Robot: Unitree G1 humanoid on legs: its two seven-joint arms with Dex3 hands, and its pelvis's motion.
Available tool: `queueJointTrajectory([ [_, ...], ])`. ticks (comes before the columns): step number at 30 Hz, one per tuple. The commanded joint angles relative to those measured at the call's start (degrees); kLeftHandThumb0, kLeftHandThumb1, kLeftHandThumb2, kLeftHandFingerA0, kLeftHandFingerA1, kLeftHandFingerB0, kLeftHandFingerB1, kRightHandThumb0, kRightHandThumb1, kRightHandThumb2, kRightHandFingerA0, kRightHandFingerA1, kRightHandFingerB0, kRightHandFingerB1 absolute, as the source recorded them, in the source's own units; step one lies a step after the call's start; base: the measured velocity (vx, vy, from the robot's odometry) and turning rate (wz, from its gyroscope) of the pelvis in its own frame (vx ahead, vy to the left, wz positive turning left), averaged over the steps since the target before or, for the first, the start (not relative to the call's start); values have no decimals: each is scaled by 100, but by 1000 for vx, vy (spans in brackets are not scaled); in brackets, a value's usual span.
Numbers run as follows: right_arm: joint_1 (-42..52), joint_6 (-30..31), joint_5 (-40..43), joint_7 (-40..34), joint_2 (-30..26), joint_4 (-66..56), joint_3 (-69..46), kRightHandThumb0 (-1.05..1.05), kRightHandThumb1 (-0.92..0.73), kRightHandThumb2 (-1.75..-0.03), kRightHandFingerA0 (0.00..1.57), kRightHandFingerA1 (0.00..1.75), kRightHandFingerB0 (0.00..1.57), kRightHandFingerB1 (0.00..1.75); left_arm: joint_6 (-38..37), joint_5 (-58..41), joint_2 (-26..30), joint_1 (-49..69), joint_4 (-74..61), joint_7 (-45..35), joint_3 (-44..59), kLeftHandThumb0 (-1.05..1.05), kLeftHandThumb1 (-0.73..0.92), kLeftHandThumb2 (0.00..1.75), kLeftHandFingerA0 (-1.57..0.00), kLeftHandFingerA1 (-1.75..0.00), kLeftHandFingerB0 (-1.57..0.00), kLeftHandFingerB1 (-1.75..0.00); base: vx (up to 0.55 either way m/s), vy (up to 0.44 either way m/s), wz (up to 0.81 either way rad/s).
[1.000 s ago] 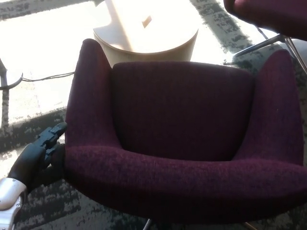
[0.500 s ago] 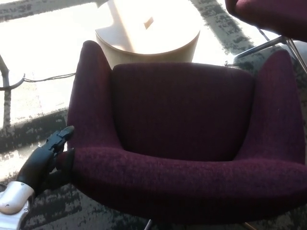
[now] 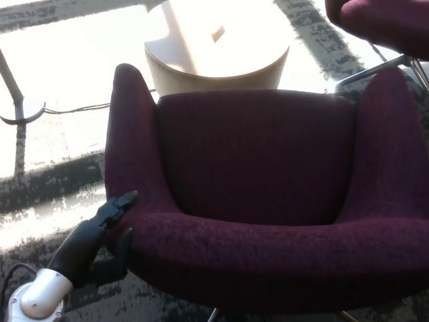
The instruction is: The robot stands in front of a sofa and uses its left hand to push the left side of the sofa
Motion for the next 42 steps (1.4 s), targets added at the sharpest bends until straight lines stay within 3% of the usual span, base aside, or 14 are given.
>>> queueJointTrajectory([
  [1,11,-18,-21,-35,-62,10,-13,-46,-65,-60,82,75,74,47,126,332,-381,208,-75,-243,-469,-90,75,116,-3,-32,-6,-20,0,0,0],
  [7,-8,-23,15,-12,-36,16,-39,-47,-65,-60,82,75,74,47,57,289,-447,326,-279,-321,-644,-88,76,119,0,-29,-5,-21,0,0,0],
  [9,5,18,29,16,-24,13,-49,-47,-65,-60,82,75,73,47,4,317,-445,347,-268,-304,-691,-89,77,114,-6,-29,-1,-21,0,0,0],
  [10,-1,31,1,-12,-28,16,-30,-47,-65,-60,82,74,74,47,96,422,-445,339,-298,-255,-779,-97,92,82,-1,-26,-4,-22,0,0,0],
  [11,-6,37,-16,-47,-31,20,-22,-47,-64,-59,83,75,74,47,204,408,-458,337,-341,-281,-802,-90,77,121,0,-23,-4,-18,0,0,0],
  [14,-3,-14,-15,-25,-57,24,-20,-46,-65,-59,83,79,75,47,214,413,-492,340,-384,-274,-870,-92,77,115,-5,-26,-2,-20,0,0,0],
  [17,18,6,-3,-6,-57,1,-26,-46,-65,-60,82,74,73,47,265,449,-515,382,-494,-274,-989,-94,81,122,0,-20,-5,-18,0,0,0],
  [20,-1,30,-38,-54,-61,-6,-3,-47,-65,-60,82,76,74,47,307,413,-587,386,-558,-345,-1097,-88,79,120,0,-22,-6,-21,0,0,0],
  [29,-34,-8,-13,-7,-48,5,-15,-46,-65,-59,82,77,74,47,811,411,-763,496,-1196,-333,-1474,-98,83,121,-3,-14,-10,-14,-5,4,6],
  [31,-34,-18,1,20,-61,0,-28,-48,-66,-60,80,71,73,47,795,429,-819,473,-1208,-330,-1560,-100,83,122,-4,-21,-9,-15,-20,5,9],
  [35,-40,63,-40,-26,-55,-6,-1,-48,-66,-60,79,68,72,46,951,387,-922,449,-1265,-372,-1653,-99,81,120,-4,-17,-8,-13,-18,0,9],
  [38,-42,84,-64,-60,-45,-9,18,-48,-66,-60,79,68,72,46,966,354,-1083,421,-1248,-395,-1721,-93,77,119,0,-16,-5,-17,-33,-12,17],
  [39,-37,70,-72,-72,-48,-6,23,-47,-65,-60,80,70,72,47,883,535,-1065,381,-1217,-317,-1821,-88,79,124,0,-23,-8,-22,-30,-17,16],
  [42,-32,31,-70,-77,-55,-7,21,-47,-65,-60,81,74,73,47,982,817,-1116,296,-1225,-228,-2072,-90,77,122,0,-24,-6,-18,-30,-10,13],
])
